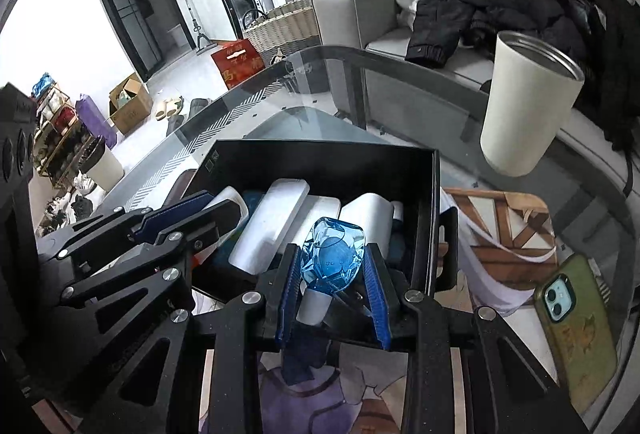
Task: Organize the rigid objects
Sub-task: 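Release the glue bottle into the box with the left tool while the right tool releases the blue bottle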
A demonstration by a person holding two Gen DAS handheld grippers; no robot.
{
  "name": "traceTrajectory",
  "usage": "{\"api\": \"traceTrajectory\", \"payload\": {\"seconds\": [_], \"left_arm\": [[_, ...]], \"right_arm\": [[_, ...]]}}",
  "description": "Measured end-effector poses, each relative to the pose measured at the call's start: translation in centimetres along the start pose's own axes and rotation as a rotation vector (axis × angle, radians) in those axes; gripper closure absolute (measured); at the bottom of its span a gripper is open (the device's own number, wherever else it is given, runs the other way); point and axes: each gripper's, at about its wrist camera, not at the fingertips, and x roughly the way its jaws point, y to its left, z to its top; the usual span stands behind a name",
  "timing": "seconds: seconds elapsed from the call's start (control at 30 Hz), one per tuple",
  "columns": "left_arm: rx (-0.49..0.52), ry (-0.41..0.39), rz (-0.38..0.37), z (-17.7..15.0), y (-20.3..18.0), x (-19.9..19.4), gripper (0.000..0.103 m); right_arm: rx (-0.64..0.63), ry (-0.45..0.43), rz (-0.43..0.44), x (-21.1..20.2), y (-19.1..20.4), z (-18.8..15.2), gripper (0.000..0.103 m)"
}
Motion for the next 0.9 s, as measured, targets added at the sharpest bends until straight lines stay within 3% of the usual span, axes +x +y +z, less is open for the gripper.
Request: {"api": "traceTrajectory", "payload": {"seconds": [0.37, 0.47, 0.5, 0.67, 0.9], "left_arm": [[0.006, 0.004, -0.003, -0.2, 0.3, -0.6, 0.084], [0.006, -0.006, 0.002, -0.3, 0.4, -1.0, 0.069], [0.005, -0.015, 0.001, -0.4, 0.5, -1.3, 0.062], [0.006, -0.078, 0.009, -0.7, 0.6, -3.3, 0.054], [0.004, -0.167, 0.037, -2.2, 0.7, -6.0, 0.052]], "right_arm": [[0.03, 0.01, 0.027, -0.6, -0.5, -0.1, 0.071], [0.028, -0.005, 0.033, -1.5, -0.2, -0.1, 0.07], [0.029, -0.015, 0.033, -1.9, -0.1, -0.2, 0.07], [0.014, -0.081, 0.021, -4.1, 0.6, -0.4, 0.059], [-0.037, -0.203, 0.009, -8.1, 1.6, -2.0, 0.052]]}}
